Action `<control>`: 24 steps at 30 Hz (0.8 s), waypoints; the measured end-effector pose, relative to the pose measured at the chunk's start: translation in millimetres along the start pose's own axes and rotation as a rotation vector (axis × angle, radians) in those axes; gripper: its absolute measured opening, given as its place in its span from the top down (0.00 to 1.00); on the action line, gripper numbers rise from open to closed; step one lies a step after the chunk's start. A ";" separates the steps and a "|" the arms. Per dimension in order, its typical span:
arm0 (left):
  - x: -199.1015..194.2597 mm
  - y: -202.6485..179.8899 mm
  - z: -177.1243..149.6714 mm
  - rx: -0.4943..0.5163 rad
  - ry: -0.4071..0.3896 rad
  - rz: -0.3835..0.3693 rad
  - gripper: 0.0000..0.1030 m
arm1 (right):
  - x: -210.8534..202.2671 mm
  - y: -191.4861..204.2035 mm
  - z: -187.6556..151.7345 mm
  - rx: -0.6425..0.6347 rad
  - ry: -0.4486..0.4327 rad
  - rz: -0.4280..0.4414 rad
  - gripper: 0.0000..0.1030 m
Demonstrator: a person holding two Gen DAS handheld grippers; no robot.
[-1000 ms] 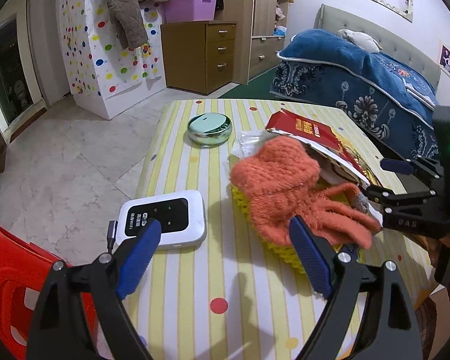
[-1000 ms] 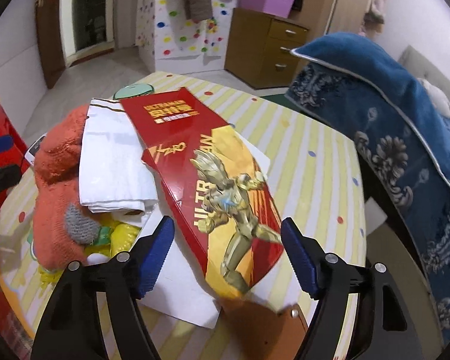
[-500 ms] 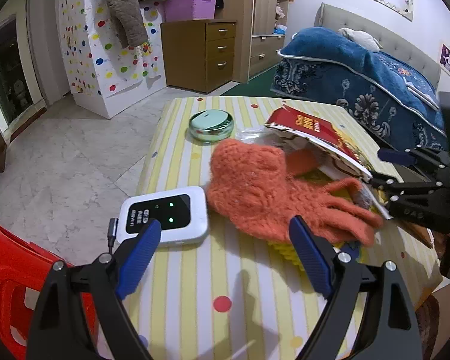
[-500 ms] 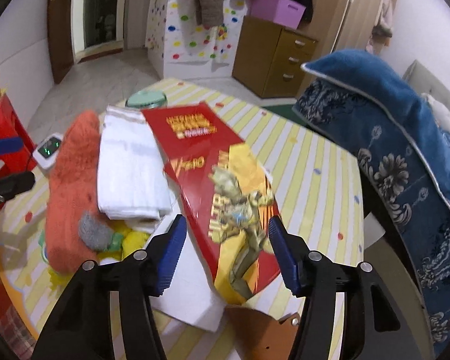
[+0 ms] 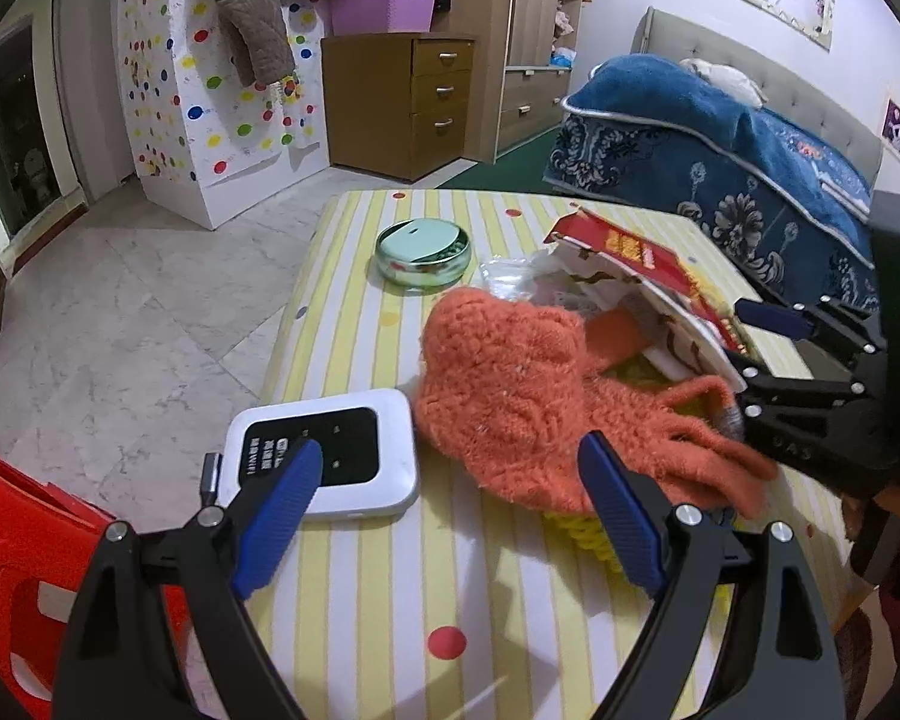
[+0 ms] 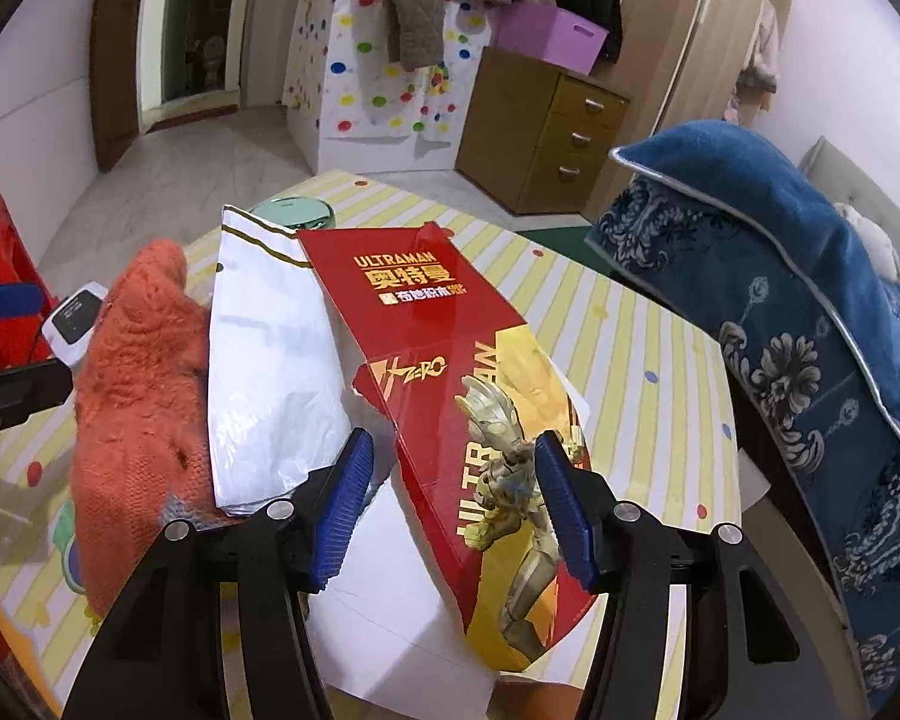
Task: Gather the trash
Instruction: 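Grasp the thin white card edge with the right tool and lift it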
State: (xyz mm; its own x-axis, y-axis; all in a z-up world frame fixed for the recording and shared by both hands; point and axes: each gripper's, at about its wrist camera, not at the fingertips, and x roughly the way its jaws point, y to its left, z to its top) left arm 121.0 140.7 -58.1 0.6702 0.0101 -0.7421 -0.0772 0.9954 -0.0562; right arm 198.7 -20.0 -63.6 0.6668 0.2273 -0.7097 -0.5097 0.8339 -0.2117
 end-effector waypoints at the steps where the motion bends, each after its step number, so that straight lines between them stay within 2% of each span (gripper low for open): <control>1: -0.1 -0.3 0.1 -0.005 -0.002 -0.008 0.18 | 0.5 -0.3 1.2 0.006 0.005 -0.001 0.46; 2: -0.2 -0.7 0.3 -0.008 -0.002 -0.014 0.18 | 1.5 -0.9 2.7 0.013 0.013 0.002 0.46; 4: -1.3 -3.4 1.1 -0.007 -0.004 -0.022 0.18 | 2.6 -2.1 5.4 0.023 0.027 0.018 0.65; 5: -2.9 -4.9 0.9 -0.003 -0.007 -0.023 0.18 | 2.2 -2.9 6.9 0.031 0.038 0.032 0.69; 10: -10.9 -10.9 -1.1 0.017 -0.016 -0.028 0.18 | -18.5 -14.3 15.7 0.072 0.004 0.040 0.85; 13: -13.7 -12.1 -2.5 0.009 -0.013 -0.039 0.18 | -36.3 -26.5 20.6 0.111 -0.046 -0.004 0.94; 16: -18.8 -17.6 -1.4 0.016 -0.017 -0.049 0.18 | -50.3 -45.0 22.3 0.177 -0.086 -0.041 1.00; 20: -24.8 -28.8 4.8 0.031 -0.027 -0.075 0.17 | -76.3 -76.9 12.9 0.298 -0.148 -0.061 1.00; 24: -23.1 -44.3 14.6 0.045 -0.023 -0.099 0.17 | -102.7 -95.9 -3.7 0.353 -0.170 -0.085 1.00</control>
State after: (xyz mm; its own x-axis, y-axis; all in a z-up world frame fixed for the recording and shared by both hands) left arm 119.7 97.8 -28.7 0.6899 -0.0864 -0.7188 0.0228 0.9950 -0.0977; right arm 177.1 -125.3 27.1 0.7939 0.2054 -0.5723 -0.2507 0.9681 -0.0002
